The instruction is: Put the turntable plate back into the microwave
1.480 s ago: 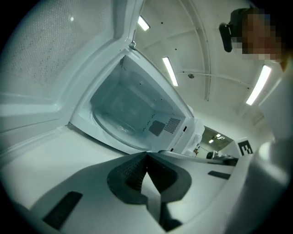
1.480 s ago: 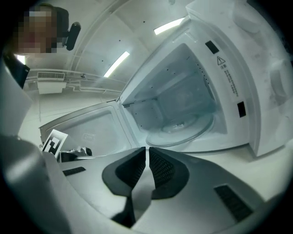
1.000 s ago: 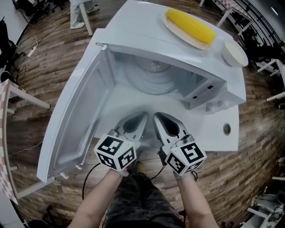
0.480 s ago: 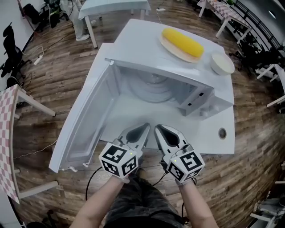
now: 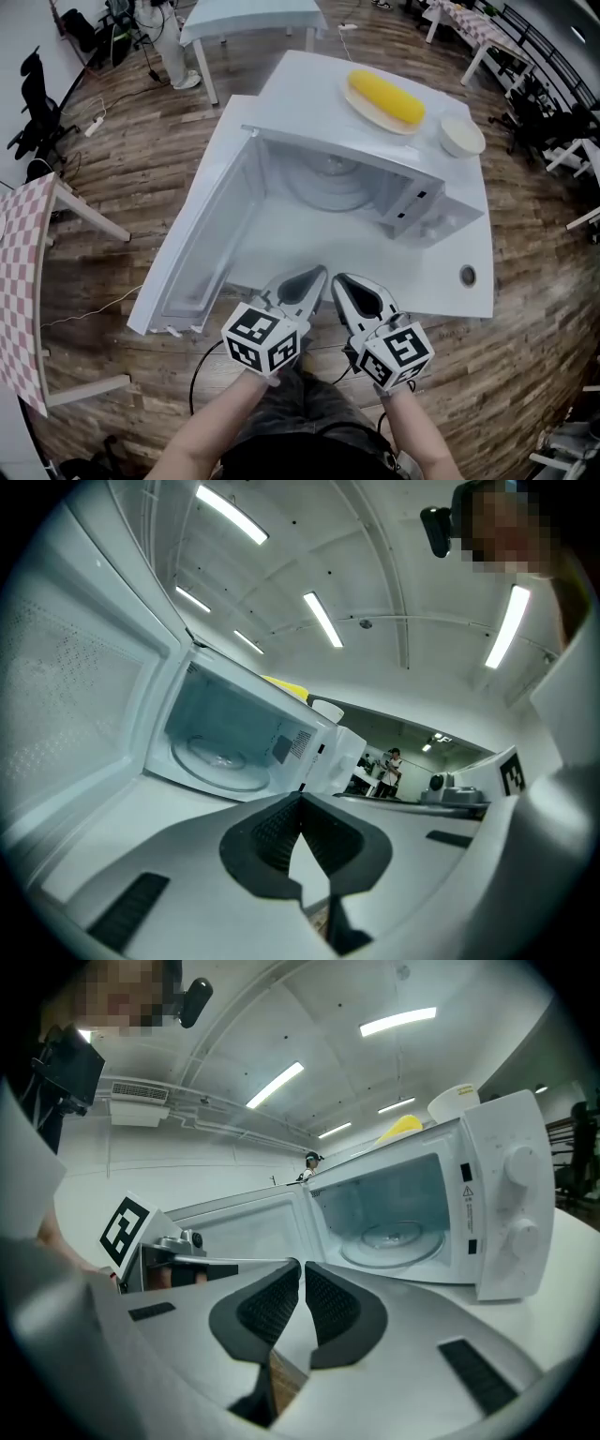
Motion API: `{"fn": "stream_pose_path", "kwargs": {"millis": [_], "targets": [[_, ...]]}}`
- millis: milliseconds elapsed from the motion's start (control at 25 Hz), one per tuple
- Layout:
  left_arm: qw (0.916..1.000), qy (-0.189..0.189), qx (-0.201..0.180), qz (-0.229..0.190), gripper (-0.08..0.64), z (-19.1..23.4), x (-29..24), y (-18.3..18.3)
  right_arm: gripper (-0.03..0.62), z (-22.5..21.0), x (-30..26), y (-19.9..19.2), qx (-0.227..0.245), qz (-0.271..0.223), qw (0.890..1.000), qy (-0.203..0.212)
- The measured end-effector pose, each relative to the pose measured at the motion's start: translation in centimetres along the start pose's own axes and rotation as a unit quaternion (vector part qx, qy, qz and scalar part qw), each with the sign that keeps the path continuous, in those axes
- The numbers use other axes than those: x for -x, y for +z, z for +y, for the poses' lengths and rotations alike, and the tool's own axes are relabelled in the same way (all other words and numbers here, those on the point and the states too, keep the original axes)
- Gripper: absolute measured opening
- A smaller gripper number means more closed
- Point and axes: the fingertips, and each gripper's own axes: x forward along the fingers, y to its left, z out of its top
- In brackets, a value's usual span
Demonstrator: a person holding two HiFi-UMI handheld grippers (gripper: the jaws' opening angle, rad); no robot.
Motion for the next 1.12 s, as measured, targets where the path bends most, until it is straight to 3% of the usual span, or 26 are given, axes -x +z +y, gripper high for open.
{"fn": "stream_pose_path", "kwargs": {"millis": [520, 1120], "targets": [[0.9999, -0.016, 0.003, -0.006, 0.012, -3.7, 4.3, -2.0, 0.040, 2.9, 4.2, -1.6, -0.001, 0.016, 1.000, -0.006], [0.9999, -0.008, 0.010, -0.010, 0.012, -6.2, 7.3, -3.1, 0.040, 5.7, 7.6, -2.1, 0.004, 0.012, 1.000, 0.003]]}}
